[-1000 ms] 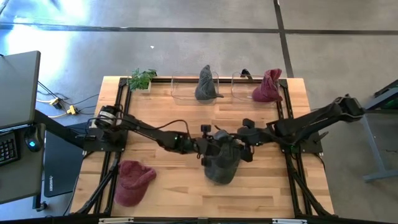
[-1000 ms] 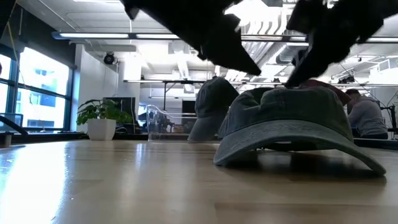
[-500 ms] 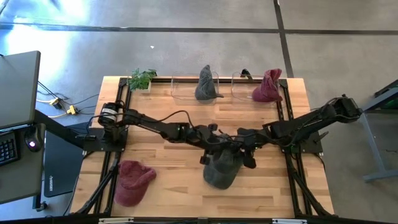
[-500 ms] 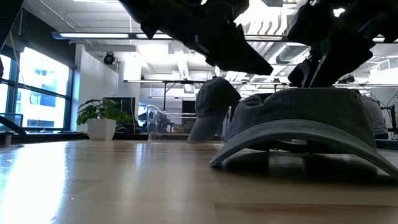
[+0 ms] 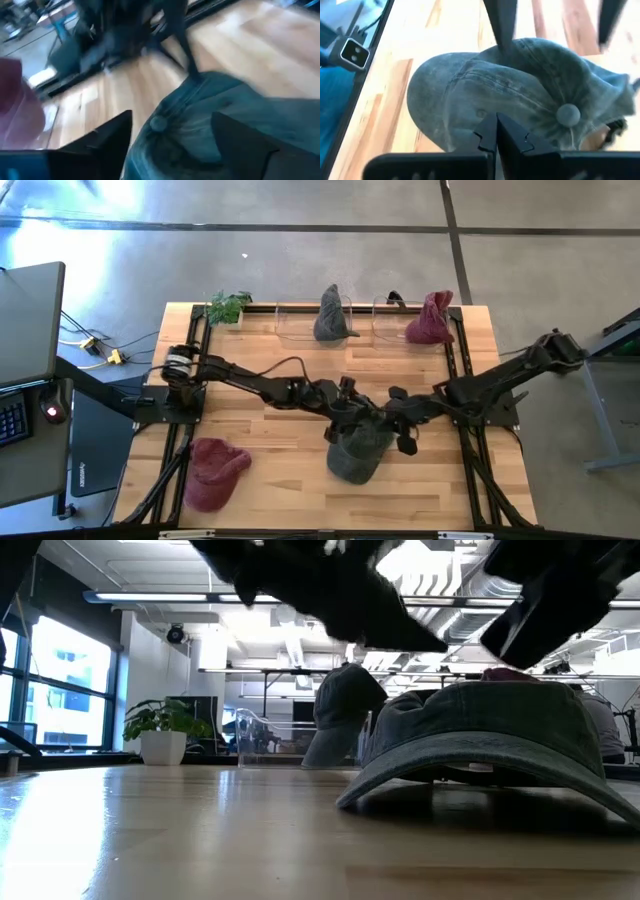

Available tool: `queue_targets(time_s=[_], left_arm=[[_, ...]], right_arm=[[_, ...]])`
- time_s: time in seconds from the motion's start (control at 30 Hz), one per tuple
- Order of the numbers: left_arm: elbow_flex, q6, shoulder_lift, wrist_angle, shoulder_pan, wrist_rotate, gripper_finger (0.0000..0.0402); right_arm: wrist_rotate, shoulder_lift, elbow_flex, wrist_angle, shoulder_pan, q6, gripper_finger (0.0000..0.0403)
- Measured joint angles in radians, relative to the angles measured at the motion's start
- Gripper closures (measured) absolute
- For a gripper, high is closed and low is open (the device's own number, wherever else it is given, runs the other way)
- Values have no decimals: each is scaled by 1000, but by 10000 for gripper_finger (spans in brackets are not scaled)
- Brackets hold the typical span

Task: Pick & Place hat
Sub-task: Put the black cap into the left transparent bin

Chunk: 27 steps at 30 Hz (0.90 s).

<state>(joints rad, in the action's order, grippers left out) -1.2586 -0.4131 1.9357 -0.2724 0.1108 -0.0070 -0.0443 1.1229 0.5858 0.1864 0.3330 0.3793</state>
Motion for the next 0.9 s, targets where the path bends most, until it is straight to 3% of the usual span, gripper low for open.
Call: queue_targets(time_s=[0.07, 0.13, 0.23, 0.3, 0.4, 0.6, 0.8, 0.9], left_arm=[[2, 27, 41, 22, 0, -74, 109], [3, 90, 54, 74, 0, -79, 93], [-52, 219, 93, 97, -21, 12, 86], [-71, 313, 111, 201, -35, 73, 89], [-129, 367, 148, 273, -61, 178, 105], [-171, 371, 157, 325, -89, 393, 193], [-172, 300, 153, 332, -84, 450, 360], [-170, 286, 108, 360, -84, 452, 386]], right_arm=[[-85, -31, 0, 26, 60, 51, 398], [-173, -51, 0, 40, 118, 93, 393], [-281, -60, 0, 34, 197, 129, 393], [-330, -60, 0, 26, 239, 145, 398], [-385, -55, 0, 23, 284, 165, 400], [-463, -55, 0, 17, 341, 181, 395], [-497, -55, 0, 14, 381, 182, 400], [-555, -55, 0, 15, 406, 182, 399]])
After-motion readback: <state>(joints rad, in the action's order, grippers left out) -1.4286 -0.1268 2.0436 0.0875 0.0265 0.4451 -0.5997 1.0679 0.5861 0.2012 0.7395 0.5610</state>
